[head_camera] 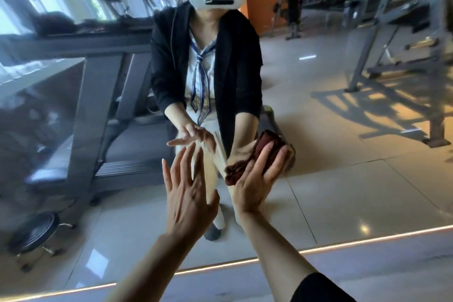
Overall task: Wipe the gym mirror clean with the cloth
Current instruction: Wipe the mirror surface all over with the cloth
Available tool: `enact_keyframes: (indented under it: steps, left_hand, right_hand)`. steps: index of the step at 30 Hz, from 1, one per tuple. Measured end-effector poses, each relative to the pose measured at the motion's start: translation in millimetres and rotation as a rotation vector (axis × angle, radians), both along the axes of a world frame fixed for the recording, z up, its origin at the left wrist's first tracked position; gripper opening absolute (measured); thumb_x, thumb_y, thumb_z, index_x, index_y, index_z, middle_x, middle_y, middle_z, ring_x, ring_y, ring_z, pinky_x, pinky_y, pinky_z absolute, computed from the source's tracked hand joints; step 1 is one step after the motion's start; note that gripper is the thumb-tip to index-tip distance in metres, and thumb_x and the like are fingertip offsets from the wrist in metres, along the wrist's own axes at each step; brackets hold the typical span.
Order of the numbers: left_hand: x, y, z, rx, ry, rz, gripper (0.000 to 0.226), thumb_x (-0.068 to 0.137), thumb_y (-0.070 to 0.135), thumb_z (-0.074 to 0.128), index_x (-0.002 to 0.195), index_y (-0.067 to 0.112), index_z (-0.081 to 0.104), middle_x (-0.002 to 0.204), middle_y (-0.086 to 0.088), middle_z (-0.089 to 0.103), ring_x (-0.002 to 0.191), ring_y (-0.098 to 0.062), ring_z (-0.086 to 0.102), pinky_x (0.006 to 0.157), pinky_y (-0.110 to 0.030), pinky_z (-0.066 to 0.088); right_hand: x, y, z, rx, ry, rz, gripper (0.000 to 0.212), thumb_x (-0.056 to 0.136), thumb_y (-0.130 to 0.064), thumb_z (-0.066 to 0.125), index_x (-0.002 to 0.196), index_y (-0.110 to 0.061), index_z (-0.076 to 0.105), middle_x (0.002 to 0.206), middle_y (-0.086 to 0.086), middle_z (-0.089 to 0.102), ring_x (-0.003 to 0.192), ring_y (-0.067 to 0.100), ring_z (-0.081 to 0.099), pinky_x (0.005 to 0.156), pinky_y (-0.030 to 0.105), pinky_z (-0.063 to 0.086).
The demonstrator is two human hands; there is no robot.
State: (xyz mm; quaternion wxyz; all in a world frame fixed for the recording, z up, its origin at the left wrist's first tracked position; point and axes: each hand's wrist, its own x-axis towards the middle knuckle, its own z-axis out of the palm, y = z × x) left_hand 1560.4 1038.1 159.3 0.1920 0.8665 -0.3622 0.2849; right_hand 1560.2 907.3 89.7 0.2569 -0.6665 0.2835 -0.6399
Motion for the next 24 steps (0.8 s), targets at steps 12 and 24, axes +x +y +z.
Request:
enact_keyframes:
  steps: [12,24]
  left_hand:
    - [-5.7,-39.2,38.3,-0.057,-0.073,-0.129,0.074,0.083,0.019,0.054,0.153,0.008,0.034,0.159,-0.012,0.025,0.15,-0.028,0.014,0.123,-0.053,0.001]
    - [-29.1,-102.4,55.4,-0.095,-0.243,-0.273,0.061,0.085,0.02,0.056,0.143,0.003,0.05,0.152,-0.013,0.028,0.146,-0.028,0.018,0.124,-0.046,-0.004]
  right_hand:
    - [-18.0,-88.4,35.7,-0.283,-0.097,-0.17,0.038,0.107,-0.017,0.043,0.143,-0.008,0.048,0.151,0.02,0.033,0.143,0.046,0.033,0.118,0.048,0.033]
    - [-21.7,-98.1,110.3,-0.532,-0.082,0.002,0.037,0.109,-0.024,0.039,0.144,-0.013,0.046,0.153,0.02,0.03,0.143,0.051,0.03,0.117,0.055,0.033]
